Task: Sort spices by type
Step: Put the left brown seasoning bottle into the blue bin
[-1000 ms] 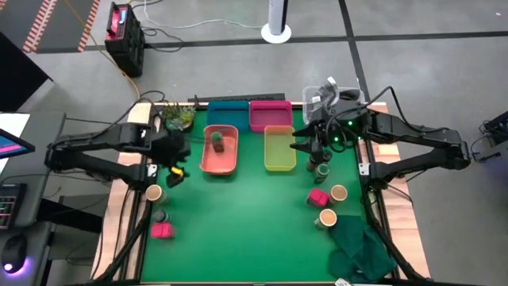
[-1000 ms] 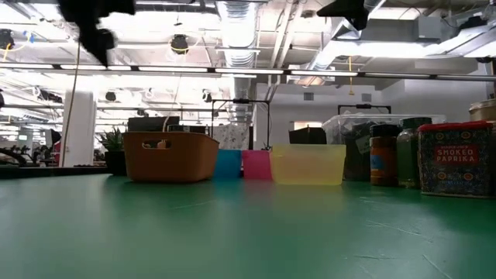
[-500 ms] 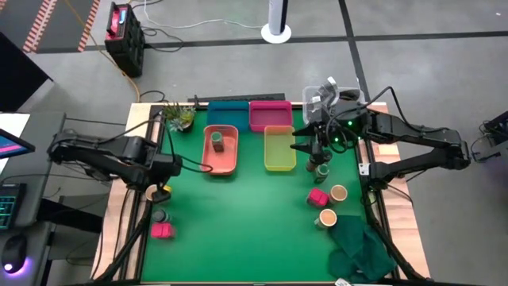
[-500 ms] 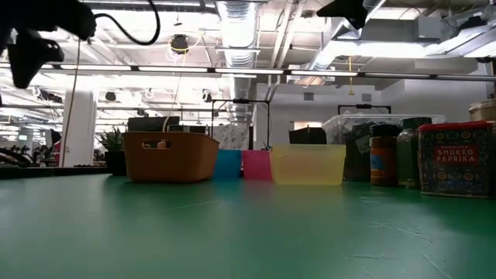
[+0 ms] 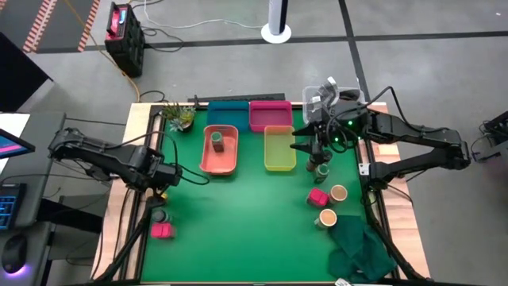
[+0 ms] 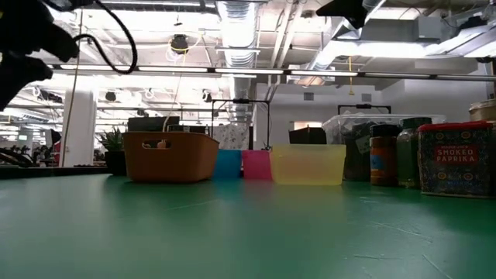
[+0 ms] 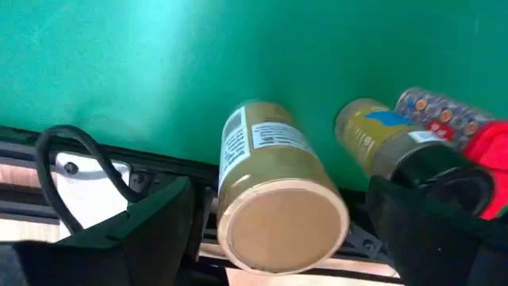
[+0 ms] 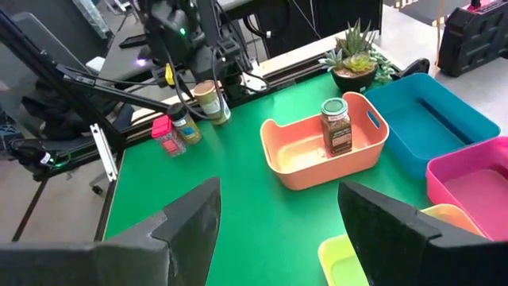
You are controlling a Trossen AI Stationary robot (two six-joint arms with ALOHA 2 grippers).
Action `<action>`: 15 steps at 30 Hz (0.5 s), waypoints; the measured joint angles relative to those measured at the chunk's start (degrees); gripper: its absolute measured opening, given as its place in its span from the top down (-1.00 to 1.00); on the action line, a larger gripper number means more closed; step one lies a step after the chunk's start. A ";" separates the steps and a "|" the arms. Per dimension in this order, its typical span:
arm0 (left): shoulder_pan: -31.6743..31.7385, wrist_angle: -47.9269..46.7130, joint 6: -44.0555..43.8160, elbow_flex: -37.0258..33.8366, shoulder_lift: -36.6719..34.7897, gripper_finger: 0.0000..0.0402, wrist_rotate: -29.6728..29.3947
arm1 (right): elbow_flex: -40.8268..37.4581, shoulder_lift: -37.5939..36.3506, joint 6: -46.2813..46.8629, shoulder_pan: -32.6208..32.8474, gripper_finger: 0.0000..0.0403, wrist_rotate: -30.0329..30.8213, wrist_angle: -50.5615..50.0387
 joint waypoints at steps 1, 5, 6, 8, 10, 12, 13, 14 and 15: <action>0.00 -0.06 0.35 -0.59 0.00 -0.78 0.62 | 0.00 0.00 0.13 0.00 -0.40 0.00 0.00; -0.07 0.10 2.68 -1.32 0.02 -0.78 0.50 | 0.00 0.00 1.09 0.00 -0.40 0.00 0.00; -0.07 0.16 3.61 -1.30 0.02 -0.78 0.28 | -0.01 0.00 1.09 0.00 -0.40 0.00 0.00; -0.04 -0.05 5.00 -1.30 0.05 -0.78 0.25 | 0.00 0.00 1.11 0.00 -0.40 0.00 0.00; -0.04 -0.13 5.81 -1.30 0.07 -0.78 0.62 | 0.00 0.00 1.11 0.00 -0.40 0.00 0.00; -0.04 -0.29 6.55 -1.30 0.42 -0.78 0.69 | -0.02 0.00 1.11 0.00 -0.40 0.00 0.02; -0.07 -0.54 7.43 -1.30 0.62 -0.77 0.83 | -0.01 0.00 1.13 0.00 -0.40 0.00 0.04; -0.24 -0.81 8.51 -1.29 1.00 -0.75 1.09 | -0.01 -0.01 1.14 0.00 -0.40 0.00 0.02; -0.46 -1.15 9.84 -1.27 1.36 -0.73 1.25 | -0.02 0.00 1.14 0.00 -0.40 0.00 0.04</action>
